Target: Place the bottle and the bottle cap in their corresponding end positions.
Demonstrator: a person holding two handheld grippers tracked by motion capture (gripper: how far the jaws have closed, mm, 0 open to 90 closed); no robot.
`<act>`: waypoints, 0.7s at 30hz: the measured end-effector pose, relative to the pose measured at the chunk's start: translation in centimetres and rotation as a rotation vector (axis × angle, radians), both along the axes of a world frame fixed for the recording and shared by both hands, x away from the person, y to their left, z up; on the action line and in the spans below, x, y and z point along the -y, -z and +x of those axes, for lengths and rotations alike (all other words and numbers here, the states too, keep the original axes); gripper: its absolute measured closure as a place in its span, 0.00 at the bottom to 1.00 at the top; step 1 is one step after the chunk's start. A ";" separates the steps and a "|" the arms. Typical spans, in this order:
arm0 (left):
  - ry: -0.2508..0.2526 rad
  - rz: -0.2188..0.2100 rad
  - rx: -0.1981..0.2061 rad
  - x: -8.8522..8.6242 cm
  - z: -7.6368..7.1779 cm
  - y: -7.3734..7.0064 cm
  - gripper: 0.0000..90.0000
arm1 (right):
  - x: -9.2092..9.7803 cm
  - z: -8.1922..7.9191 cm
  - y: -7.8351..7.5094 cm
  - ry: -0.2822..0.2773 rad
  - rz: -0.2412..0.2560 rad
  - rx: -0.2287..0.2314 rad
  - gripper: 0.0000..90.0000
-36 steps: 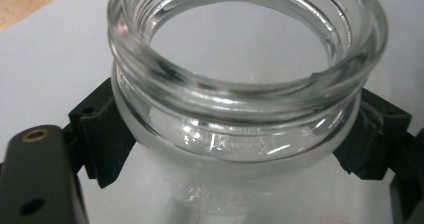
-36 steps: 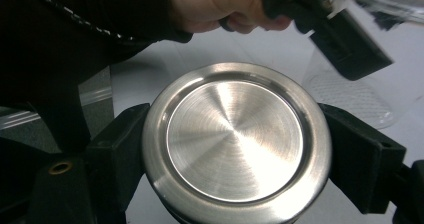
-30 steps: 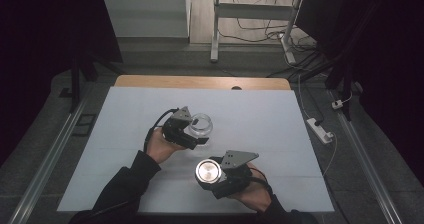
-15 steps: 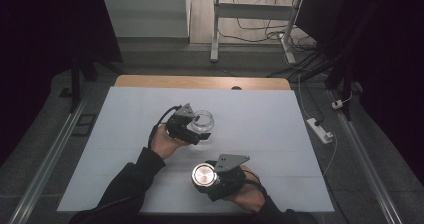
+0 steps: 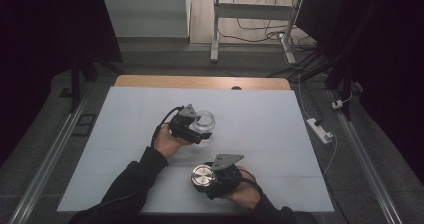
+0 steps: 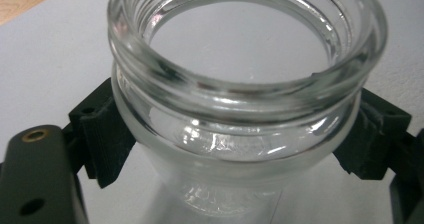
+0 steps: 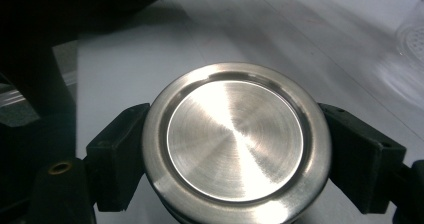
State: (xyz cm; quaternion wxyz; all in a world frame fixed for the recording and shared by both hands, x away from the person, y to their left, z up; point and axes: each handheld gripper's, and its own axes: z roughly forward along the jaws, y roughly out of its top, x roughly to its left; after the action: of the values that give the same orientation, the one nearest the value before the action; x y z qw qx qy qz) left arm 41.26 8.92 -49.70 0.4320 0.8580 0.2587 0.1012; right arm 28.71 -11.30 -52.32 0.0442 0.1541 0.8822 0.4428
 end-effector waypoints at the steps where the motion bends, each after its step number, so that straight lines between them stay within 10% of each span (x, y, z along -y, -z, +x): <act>1: -0.001 0.000 -0.002 0.0 0.0 0.1 0.17 | 0.0 0.1 0.1 0.001 -0.004 -0.001 0.21; 21: -0.023 0.035 -0.018 -0.3 0.4 1.3 0.17 | -1.1 0.8 1.5 -0.005 -0.049 -0.029 0.20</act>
State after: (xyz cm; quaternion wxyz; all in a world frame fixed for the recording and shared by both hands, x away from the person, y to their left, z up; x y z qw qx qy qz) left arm 41.67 9.23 -51.05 0.4133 0.8634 0.2705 0.1029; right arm 29.55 -10.16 -53.85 0.0343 0.1573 0.8937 0.4188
